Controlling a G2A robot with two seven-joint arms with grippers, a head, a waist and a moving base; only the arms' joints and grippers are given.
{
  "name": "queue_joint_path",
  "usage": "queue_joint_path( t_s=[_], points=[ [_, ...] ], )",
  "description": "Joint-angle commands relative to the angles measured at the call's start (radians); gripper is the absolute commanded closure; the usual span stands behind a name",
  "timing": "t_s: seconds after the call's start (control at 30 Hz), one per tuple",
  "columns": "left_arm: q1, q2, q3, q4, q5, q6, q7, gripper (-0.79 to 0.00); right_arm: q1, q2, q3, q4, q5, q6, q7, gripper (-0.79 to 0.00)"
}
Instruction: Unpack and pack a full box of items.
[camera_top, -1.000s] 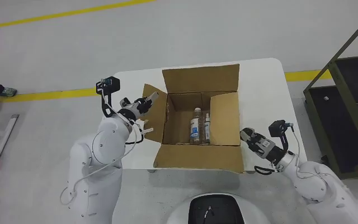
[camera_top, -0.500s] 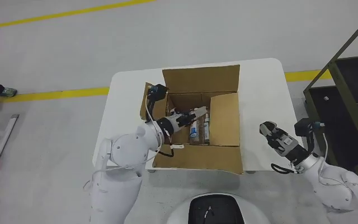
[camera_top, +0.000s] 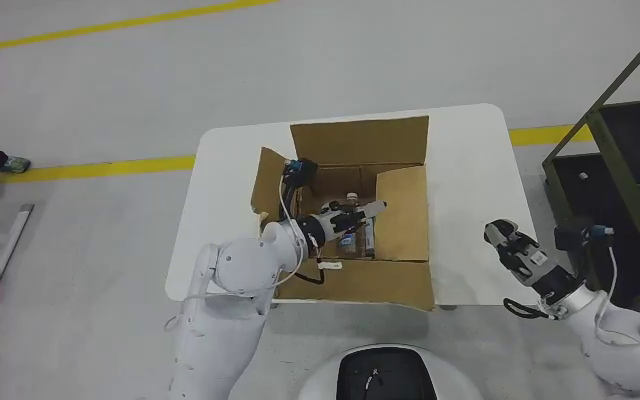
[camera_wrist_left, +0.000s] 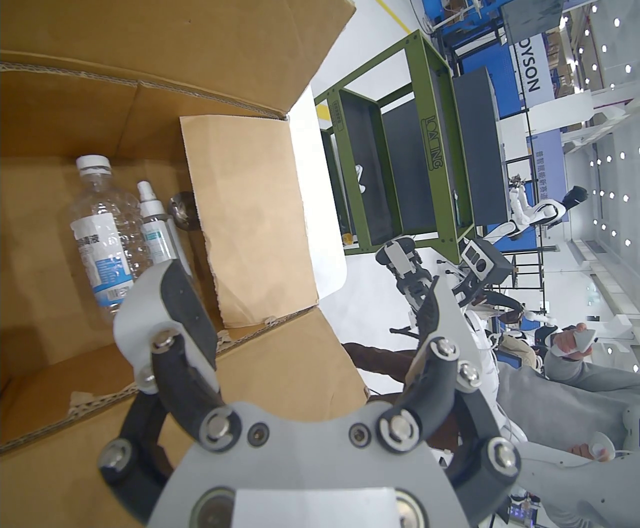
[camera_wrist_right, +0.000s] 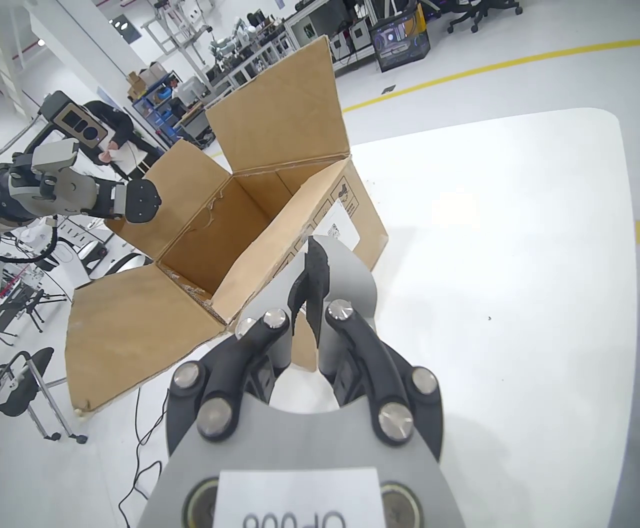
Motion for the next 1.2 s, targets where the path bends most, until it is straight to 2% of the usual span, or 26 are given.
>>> queue_joint_path(
  t_s=[0.0,0.13,0.4,0.5,0.87,1.17],
  points=[
    [0.022,0.002,0.012,0.015,0.026,-0.020,0.022,-0.785,0.000,0.000,0.000,-0.002,0.004,-0.003,0.002,0.000],
    [0.037,-0.001,0.067,0.054,0.027,-0.044,0.028,-0.785,0.001,-0.001,-0.002,0.002,0.001,-0.008,0.006,0.000],
    [0.007,-0.021,0.172,0.171,0.022,-0.043,0.120,-0.785,0.000,-0.003,-0.020,0.027,-0.020,-0.010,0.008,0.000],
    [-0.014,-0.022,0.207,0.221,0.090,-0.049,0.115,-0.785,0.005,-0.003,-0.042,0.031,-0.037,-0.014,0.031,0.000],
    [-0.021,-0.043,0.197,0.323,-0.076,0.012,0.181,-0.785,0.066,-0.012,-0.146,0.101,-0.076,-0.008,0.029,0.000],
    [-0.026,-0.051,0.178,0.369,-0.203,0.046,0.174,-0.785,0.112,-0.018,-0.215,0.130,-0.084,-0.014,0.055,0.000]
  ],
)
